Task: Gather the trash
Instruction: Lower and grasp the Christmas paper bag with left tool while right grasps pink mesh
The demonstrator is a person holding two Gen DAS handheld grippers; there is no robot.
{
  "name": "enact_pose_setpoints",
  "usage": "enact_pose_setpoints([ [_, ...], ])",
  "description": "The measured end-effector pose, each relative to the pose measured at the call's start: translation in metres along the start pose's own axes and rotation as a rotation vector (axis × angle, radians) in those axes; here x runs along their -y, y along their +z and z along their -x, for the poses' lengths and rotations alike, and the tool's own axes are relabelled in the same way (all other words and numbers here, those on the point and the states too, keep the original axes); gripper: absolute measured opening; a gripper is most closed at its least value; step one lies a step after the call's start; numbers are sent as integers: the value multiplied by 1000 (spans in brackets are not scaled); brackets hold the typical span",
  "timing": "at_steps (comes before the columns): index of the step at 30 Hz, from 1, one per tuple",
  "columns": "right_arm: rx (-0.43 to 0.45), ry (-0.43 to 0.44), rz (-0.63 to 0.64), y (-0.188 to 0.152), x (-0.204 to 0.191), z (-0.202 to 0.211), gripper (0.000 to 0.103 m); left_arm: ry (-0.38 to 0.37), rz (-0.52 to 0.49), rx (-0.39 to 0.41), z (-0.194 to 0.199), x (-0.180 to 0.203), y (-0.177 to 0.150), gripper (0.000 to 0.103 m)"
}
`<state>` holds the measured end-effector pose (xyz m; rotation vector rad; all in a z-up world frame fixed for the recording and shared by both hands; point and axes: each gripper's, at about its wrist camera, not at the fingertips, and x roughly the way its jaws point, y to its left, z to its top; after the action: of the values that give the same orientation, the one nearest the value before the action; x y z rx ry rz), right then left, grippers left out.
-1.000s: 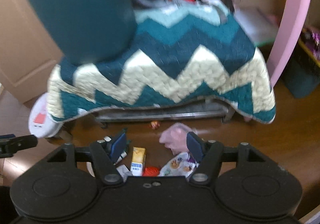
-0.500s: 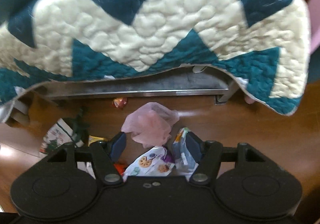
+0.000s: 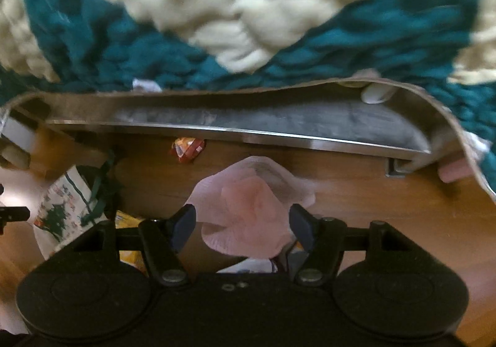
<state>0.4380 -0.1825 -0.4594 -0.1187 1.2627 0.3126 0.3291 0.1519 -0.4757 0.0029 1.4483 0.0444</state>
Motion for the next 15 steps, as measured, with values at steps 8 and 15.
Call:
enact_pose_setpoints([
  [8, -60, -85, 87, 0, -10, -52, 67, 22, -15, -61, -60, -35, -1, 102],
  [15, -110, -102, 81, -4, -13, -85, 67, -7, -18, -97, -97, -38, 1, 94],
])
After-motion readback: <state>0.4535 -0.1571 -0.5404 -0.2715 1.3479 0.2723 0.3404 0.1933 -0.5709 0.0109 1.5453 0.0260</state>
